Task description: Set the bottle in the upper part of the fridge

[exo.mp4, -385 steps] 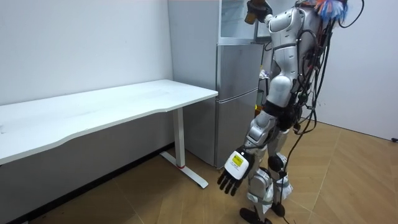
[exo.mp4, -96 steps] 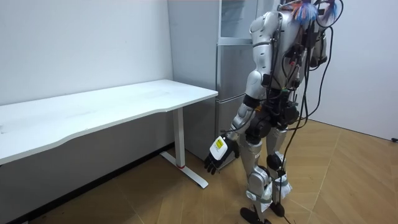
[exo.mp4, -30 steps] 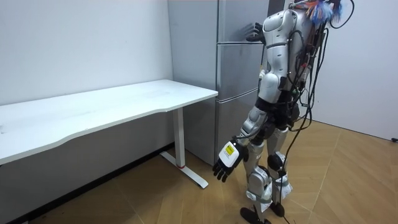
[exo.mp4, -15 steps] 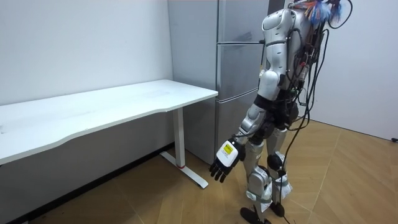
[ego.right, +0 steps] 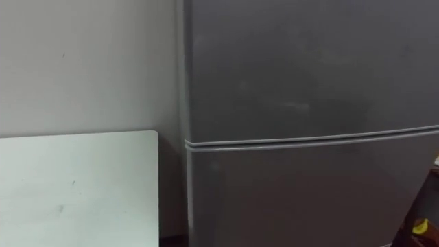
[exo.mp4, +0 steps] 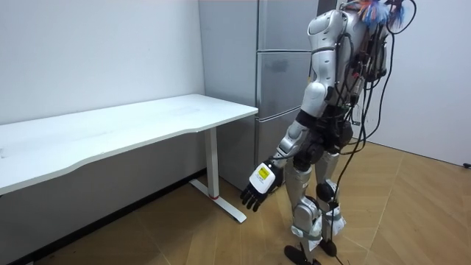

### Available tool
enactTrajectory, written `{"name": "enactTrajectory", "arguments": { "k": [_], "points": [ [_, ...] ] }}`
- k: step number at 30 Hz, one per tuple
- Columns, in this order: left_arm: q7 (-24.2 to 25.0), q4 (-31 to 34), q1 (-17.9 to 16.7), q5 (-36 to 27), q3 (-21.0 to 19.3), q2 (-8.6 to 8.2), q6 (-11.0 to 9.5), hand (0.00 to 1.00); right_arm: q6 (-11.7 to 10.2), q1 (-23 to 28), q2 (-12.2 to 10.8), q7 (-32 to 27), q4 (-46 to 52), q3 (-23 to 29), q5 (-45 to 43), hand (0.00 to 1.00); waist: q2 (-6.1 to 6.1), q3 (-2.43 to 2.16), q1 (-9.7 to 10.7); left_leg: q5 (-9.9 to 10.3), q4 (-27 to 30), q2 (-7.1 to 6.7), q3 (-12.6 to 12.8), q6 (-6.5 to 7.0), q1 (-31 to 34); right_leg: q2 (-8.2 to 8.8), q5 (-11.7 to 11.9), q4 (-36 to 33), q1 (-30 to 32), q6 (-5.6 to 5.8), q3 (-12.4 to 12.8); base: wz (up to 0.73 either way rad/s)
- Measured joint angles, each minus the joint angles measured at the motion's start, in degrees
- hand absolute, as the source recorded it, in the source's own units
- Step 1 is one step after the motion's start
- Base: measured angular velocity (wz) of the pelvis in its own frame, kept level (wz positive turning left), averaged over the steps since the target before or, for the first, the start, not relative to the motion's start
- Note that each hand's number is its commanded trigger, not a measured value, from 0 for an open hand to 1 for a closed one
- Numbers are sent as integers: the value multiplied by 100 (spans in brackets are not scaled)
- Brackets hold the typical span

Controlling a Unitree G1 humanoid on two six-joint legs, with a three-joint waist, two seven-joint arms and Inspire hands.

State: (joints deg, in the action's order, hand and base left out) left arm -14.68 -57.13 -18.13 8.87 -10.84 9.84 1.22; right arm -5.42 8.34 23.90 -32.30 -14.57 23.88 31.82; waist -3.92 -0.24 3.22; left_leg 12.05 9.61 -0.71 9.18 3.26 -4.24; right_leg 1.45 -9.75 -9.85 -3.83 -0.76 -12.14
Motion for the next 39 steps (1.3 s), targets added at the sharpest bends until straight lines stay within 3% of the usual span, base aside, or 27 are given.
{"name": "enactTrajectory", "arguments": {
  "k": [7, 12, 15, 20, 29, 35, 39],
  "points": [
    [0, 1, 78, -322, 44, 10, -25, 0, 44, 27, -379, 61, -1093, -16, 611, 0, 17, -3, 13, -1, -19, 0, 15, -1, 54, -15, 1, 5, 40, 0, 31, 0],
    [-3, 10, 82, -497, 32, 12, -59, 0, 37, 26, -491, 56, -1980, -18, 614, 0, 31, 4, -29, 2, -36, 1, 18, -1, 18, -16, 0, 7, 15, 1, 34, 0],
    [-3, 14, 92, -543, 57, -4, -71, 0, 27, 35, -716, 12, -2306, -53, 541, 0, 86, 15, -11, 5, -51, 2, 23, 1, -52, -23, -1, 11, -7, 2, 67, -3],
    [-7, -220, 160, -593, 128, -23, -165, 0, 26, 365, -1000, 96, -2906, -701, 521, 0, 159, 14, -36, 5, -45, 0, 16, 0, -73, -26, -25, 12, -28, 3, 96, 0],
    [11, -276, 110, -580, 219, -59, -167, 0, 56, 423, -1242, 886, -4050, -1331, -716, 0, 239, 4, -43, 4, -27, 2, 9, 0, -78, -28, -23, 1, -29, 0, 113, 0],
    [30, -383, 324, -697, 322, -165, -179, 0, 65, 413, -1398, 1318, -4145, -1825, -1301, 0, 245, 11, -92, 6, -20, -4, 1, 3, -62, -28, -24, 2, -19, 2, 126, 0],
    [42, -388, 369, -689, 369, -233, -267, 0, 65, 356, -1547, 1652, -4177, -1852, -1723, 0, 262, 12, -174, 7, -10, 0, 1, 3, -39, -28, -23, 12, 0, 1, 108, 0]
  ]
}}
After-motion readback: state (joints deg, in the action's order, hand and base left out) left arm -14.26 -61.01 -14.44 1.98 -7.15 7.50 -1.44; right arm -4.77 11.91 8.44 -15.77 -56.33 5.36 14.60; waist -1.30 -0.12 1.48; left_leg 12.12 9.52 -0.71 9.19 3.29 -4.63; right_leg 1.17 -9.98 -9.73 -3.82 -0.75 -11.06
